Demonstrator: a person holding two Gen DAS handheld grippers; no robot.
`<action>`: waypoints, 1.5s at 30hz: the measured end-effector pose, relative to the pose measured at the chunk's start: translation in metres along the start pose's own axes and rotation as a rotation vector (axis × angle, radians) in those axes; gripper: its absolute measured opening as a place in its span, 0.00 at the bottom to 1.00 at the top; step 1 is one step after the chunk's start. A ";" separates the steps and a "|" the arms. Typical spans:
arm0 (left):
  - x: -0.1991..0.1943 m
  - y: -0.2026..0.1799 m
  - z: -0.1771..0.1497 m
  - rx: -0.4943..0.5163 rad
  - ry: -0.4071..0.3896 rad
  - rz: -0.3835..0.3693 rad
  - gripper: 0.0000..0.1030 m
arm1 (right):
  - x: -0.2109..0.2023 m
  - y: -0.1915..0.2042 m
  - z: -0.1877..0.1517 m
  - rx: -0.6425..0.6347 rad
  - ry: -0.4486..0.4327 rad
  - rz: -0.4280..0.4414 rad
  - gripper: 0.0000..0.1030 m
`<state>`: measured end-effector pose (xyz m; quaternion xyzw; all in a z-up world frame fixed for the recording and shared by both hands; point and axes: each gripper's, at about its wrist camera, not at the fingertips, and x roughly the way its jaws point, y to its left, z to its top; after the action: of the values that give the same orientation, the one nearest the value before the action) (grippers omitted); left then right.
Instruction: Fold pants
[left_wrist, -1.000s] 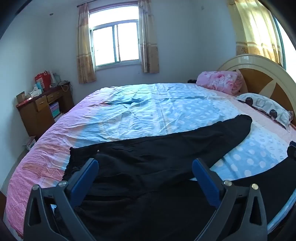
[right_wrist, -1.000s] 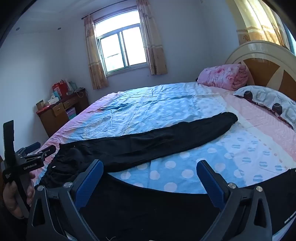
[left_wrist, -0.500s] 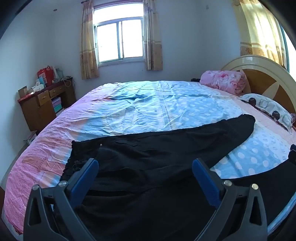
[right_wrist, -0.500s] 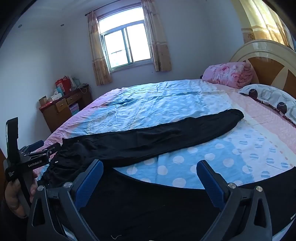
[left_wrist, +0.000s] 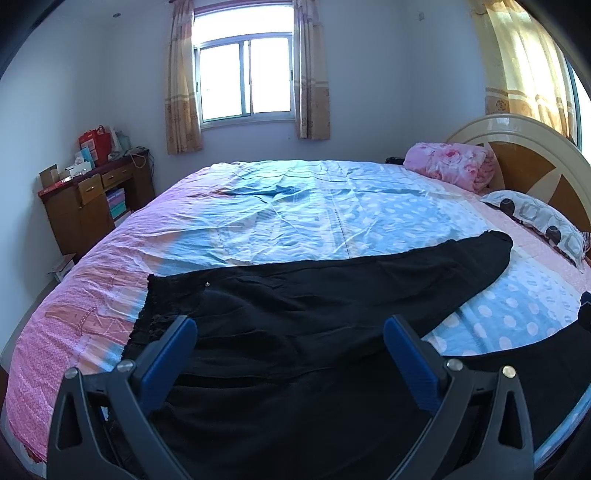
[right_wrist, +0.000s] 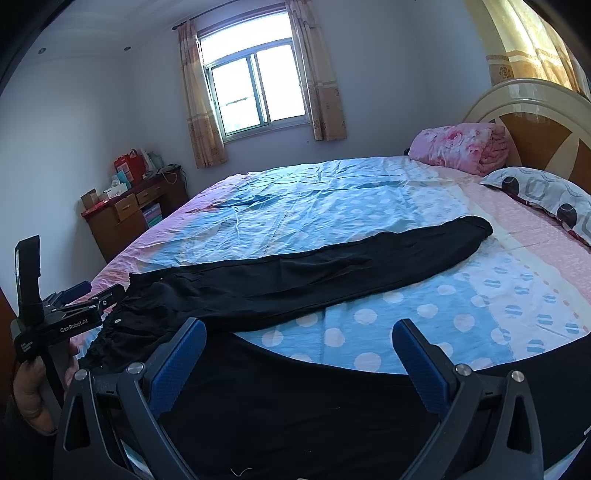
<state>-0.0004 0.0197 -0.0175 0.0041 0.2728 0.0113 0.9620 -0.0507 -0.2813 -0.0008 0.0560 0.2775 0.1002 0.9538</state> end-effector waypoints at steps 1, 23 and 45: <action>0.000 0.000 0.000 -0.002 0.000 0.000 1.00 | 0.000 0.000 0.000 0.000 0.000 0.000 0.99; -0.001 0.006 -0.002 -0.015 -0.003 -0.007 1.00 | 0.003 0.003 -0.001 0.006 0.008 0.008 0.99; -0.002 0.010 -0.005 -0.016 0.003 -0.001 1.00 | 0.006 0.008 -0.003 0.000 0.015 0.010 0.99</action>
<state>-0.0046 0.0297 -0.0205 -0.0036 0.2741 0.0129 0.9616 -0.0485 -0.2717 -0.0054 0.0568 0.2842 0.1052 0.9513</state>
